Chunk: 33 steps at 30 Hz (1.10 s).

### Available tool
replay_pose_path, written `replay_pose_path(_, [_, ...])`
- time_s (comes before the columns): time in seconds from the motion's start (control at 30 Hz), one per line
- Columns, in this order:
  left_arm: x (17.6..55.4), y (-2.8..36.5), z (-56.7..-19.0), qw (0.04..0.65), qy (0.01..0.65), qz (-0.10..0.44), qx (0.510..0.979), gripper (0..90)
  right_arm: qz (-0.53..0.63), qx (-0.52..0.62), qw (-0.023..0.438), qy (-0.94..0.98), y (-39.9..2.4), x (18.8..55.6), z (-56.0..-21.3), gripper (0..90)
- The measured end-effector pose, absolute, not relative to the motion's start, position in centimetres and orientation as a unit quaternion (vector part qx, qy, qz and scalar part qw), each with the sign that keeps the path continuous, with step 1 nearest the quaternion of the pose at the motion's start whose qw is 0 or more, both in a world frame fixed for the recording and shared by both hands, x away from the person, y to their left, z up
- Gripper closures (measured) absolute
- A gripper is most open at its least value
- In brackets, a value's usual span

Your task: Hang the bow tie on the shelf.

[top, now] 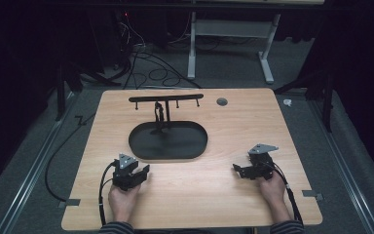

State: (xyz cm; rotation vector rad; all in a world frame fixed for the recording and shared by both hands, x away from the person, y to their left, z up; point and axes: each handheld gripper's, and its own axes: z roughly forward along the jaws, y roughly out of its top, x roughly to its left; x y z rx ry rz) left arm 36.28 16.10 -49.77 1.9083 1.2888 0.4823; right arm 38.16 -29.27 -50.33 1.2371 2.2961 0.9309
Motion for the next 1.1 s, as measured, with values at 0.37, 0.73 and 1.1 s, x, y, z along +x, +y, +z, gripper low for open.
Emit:
replay_pose_path(0.37, [36.67, 15.93, -50.23, 0.373, 0.507, 0.195, 0.752, 49.8, 0.330, 0.439, 0.185, 0.815, -29.27, 38.16, -50.33, 14.4])
replay_pose_path(0.73, [36.88, 15.63, -50.62, 0.364, 0.506, 0.207, 0.754, 49.4, 0.330, 0.439, 0.185, 0.815, -29.27, 38.16, -50.33, 14.4])
replay_pose_path(1.1, [36.82, 15.38, -50.65, 0.357, 0.502, 0.214, 0.758, 47.6, 0.331, 0.439, 0.185, 0.815, -29.26, 38.16, -50.34, 14.4])
